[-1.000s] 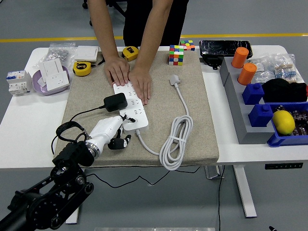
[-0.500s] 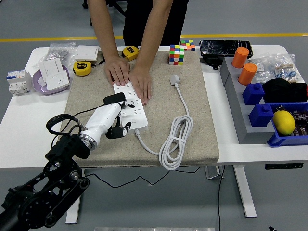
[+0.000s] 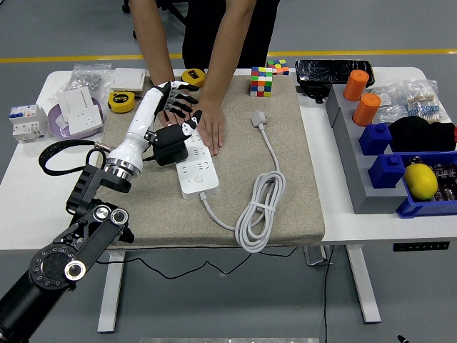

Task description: Pick up the plug,place it near the board,insert it into the board,press the button

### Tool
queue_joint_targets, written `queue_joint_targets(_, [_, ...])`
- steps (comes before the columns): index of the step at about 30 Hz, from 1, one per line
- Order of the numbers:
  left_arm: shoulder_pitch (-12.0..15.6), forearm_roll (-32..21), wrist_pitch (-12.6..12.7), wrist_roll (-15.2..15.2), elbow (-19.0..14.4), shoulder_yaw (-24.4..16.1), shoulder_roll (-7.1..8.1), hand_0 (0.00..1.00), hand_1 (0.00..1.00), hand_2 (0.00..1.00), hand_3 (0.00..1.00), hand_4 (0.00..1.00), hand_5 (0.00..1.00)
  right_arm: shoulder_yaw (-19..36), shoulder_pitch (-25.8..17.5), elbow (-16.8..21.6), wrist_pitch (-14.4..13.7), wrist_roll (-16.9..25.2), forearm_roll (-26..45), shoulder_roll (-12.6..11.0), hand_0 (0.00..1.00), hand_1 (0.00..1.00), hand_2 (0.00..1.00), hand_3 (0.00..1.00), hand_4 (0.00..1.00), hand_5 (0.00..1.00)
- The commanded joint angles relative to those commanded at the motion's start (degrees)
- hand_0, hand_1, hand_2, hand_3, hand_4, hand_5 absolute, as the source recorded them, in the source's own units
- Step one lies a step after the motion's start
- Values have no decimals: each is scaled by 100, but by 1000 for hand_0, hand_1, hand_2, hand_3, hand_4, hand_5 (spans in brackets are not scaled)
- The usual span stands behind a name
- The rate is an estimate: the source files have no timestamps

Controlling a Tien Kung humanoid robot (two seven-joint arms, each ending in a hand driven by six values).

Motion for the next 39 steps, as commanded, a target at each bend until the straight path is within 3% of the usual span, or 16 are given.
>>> queue_joint_targets(1, [-78, -261, -53, 47, 162, 14, -26, 824, 863, 808, 732, 791, 145, 12, -3, 0, 1, -5, -10, -2, 823, 734, 741, 775, 998, 919])
queue_joint_targets(4, [-229, -937, -176, 219, 570, 80, -77, 824, 863, 808, 732, 791, 145, 3, 9, 0, 1, -3, 1, -5, 823, 734, 741, 775, 998, 919])
queue_joint_targets(5, [-272, -931, -221, 266, 702, 117, -93, 824, 863, 808, 732, 791, 145, -9, 16, 0, -1, 2, 16, -5, 823, 734, 741, 775, 998, 919])
queue_joint_targets(7, [-368, -692, -276, 358, 997, 191, -131, 829, 864, 804, 783, 817, 123, -24, 30, 0, -2, 6, 28, -7, 822, 734, 740, 775, 998, 919])
queue_joint_targets(12, [-549, 324, -368, 676, 1725, 252, -201, 829, 864, 804, 783, 817, 123, -59, 50, 0, -2, 16, 52, -7, 822, 734, 740, 775, 998, 919])
queue_joint_targets(13, [-566, 509, -375, 728, 1809, 254, -201, 835, 864, 795, 822, 862, 58, -49, 48, 0, -1, 11, 40, -10, 825, 733, 740, 775, 998, 921])
queue_joint_targets(18, [-647, 1553, -368, 878, 2090, 200, -201, 835, 864, 795, 822, 862, 58, -16, 30, 0, 2, 0, 5, -19, 825, 733, 740, 775, 998, 921])
queue_joint_targets(20, [-667, 1884, -360, 921, 2151, 169, -201, 824, 848, 766, 777, 818, 34, -15, 31, 0, 4, -1, 4, -21, 824, 734, 741, 775, 998, 920])
queue_joint_targets(24, [-685, 2313, -268, 986, 2211, 149, -201, 824, 848, 766, 777, 818, 34, -42, 46, 0, 0, 11, 40, -27, 824, 734, 741, 775, 998, 920])
queue_joint_targets(25, [-688, 2370, -249, 999, 2219, 146, -201, 720, 720, 565, 563, 785, 63, -46, 49, 0, 1, 12, 42, -28, 824, 734, 741, 775, 998, 920])
queue_joint_targets(30, [-678, 2332, -140, 972, 2283, 122, -201, 720, 720, 565, 563, 785, 63, -49, 41, 0, 5, 10, 28, -27, 824, 734, 741, 775, 998, 920])
queue_joint_targets(31, [-673, 2307, -104, 962, 2290, 126, -201, 567, 530, 465, 457, 656, 116, -45, 38, 0, 6, 9, 22, -28, 823, 734, 741, 775, 998, 920])
queue_joint_targets(36, [-663, 2330, -60, 973, 2306, 131, -201, 567, 530, 465, 457, 656, 116, -41, 26, 0, 8, 3, 10, -32, 823, 734, 741, 775, 998, 920])
queue_joint_targets(37, [-662, 2337, -59, 978, 2312, 132, -201, 449, 356, 349, 412, 566, 135, -44, 25, 0, 8, 4, 10, -32, 824, 734, 740, 775, 998, 921])
queue_joint_targets(39, [-660, 2362, -53, 987, 2322, 128, -201, 449, 356, 349, 412, 566, 135, -49, 26, 0, 9, 6, 12, -32, 824, 734, 740, 775, 998, 921])
